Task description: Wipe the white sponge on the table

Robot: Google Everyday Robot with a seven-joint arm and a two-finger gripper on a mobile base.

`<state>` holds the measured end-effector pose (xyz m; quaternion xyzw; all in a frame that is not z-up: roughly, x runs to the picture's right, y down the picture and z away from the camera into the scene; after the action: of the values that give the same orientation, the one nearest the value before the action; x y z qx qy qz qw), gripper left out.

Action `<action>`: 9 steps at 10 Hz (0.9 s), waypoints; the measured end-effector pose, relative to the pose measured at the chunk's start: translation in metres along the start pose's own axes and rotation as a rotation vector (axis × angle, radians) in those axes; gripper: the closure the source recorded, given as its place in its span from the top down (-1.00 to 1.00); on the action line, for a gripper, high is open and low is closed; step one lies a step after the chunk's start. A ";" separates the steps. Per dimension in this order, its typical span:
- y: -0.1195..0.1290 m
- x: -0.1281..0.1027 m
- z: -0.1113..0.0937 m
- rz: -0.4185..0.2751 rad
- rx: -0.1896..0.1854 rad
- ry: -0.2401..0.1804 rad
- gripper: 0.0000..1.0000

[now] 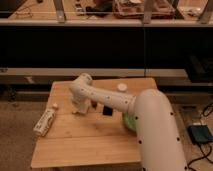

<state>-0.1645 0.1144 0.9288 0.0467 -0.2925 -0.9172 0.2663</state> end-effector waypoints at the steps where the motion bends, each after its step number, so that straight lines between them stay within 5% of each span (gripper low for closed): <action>1: -0.007 -0.011 -0.006 -0.008 -0.004 0.002 -0.14; 7: -0.064 -0.007 -0.069 -0.090 -0.029 0.128 -0.14; 9: -0.080 0.000 -0.072 -0.113 -0.022 0.141 -0.14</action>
<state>-0.1842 0.1320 0.8245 0.1246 -0.2601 -0.9284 0.2343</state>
